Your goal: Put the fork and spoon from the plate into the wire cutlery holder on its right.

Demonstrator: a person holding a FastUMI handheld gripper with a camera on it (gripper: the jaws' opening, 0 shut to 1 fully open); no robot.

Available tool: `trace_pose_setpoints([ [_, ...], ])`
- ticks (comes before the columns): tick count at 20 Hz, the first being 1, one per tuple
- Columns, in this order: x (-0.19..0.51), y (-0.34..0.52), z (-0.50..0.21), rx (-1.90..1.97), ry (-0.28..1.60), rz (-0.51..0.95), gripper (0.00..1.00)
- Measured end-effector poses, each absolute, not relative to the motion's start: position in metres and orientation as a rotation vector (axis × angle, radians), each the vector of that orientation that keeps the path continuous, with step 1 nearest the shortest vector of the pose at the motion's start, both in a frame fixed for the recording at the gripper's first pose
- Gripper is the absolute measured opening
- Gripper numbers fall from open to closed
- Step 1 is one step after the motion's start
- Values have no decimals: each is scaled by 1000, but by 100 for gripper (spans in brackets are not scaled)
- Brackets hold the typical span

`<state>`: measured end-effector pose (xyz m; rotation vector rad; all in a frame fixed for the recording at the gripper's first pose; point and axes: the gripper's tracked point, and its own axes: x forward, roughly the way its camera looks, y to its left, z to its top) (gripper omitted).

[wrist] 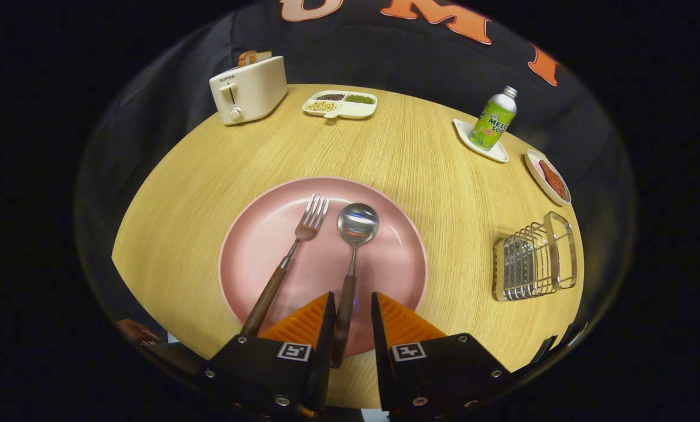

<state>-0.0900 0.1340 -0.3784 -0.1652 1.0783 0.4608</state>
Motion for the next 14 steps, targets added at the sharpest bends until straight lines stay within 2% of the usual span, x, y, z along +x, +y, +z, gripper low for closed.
trace_pose_setpoints([
  [4, -94, 140, -391, -146, 1128, 474, 30],
  [7, -93, 140, -394, -137, 1142, 466, 19],
  [14, -88, 138, -380, -36, 1119, 468, 9],
])
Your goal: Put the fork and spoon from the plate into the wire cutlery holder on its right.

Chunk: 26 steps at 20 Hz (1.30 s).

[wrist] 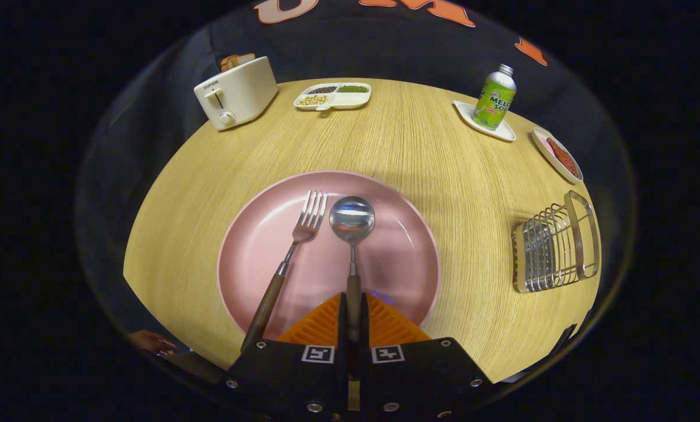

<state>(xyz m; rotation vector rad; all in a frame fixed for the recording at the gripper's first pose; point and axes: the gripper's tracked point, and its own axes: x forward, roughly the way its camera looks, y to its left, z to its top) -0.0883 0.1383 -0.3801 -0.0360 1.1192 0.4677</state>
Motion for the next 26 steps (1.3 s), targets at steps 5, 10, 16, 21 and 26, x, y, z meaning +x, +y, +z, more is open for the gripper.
trace_pose_setpoints([
  [5, -82, 125, -351, 17, 1074, 461, 8],
  [10, -64, 82, -303, 61, 1005, 396, 8],
  [16, -47, -2, -269, 41, 999, 283, 8],
  [21, -42, -70, -270, -1, 1068, 201, 8],
  [26, -43, -97, -288, -66, 1205, 210, 8],
])
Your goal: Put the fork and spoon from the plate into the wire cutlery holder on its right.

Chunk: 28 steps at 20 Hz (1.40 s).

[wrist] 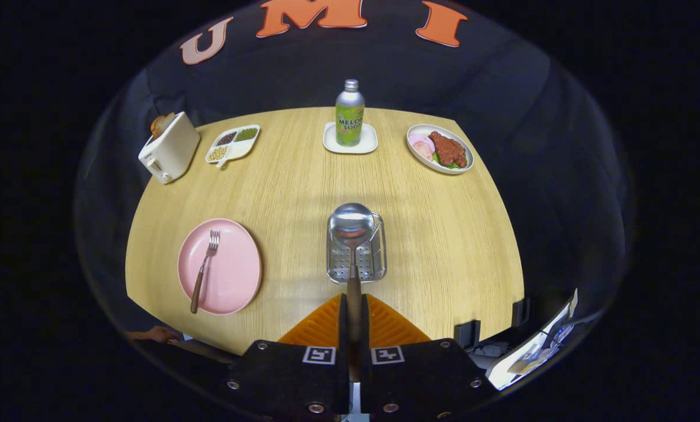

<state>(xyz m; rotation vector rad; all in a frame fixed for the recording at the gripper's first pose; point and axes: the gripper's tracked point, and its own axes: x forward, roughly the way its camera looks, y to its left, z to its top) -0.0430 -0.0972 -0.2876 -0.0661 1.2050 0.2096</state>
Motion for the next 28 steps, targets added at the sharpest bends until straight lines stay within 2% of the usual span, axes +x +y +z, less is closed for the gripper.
trace_pose_setpoints([
  [9, -30, -92, -318, -128, 1389, 269, 8],
  [16, -11, -88, -337, -146, 1448, 275, 10],
  [24, 17, -76, -321, -94, 1313, 234, 15],
  [28, 23, -69, -300, -31, 1179, 202, 16],
])
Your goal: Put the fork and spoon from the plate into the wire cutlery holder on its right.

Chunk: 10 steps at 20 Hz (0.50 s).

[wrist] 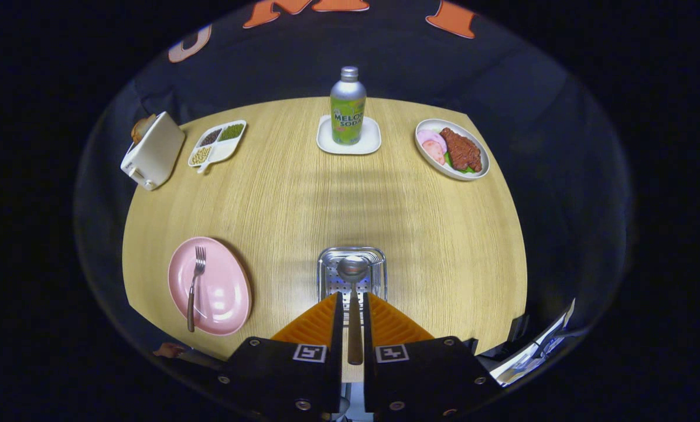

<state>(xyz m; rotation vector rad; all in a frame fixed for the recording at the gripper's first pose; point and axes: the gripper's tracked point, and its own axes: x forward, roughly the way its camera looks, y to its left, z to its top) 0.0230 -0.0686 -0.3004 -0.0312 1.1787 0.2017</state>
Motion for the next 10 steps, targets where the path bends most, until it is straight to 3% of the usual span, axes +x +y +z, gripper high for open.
trace_pose_setpoints([
  [6, 10, -42, -268, 49, 953, 184, 31],
  [10, -11, -6, -261, 75, 875, 207, 63],
])
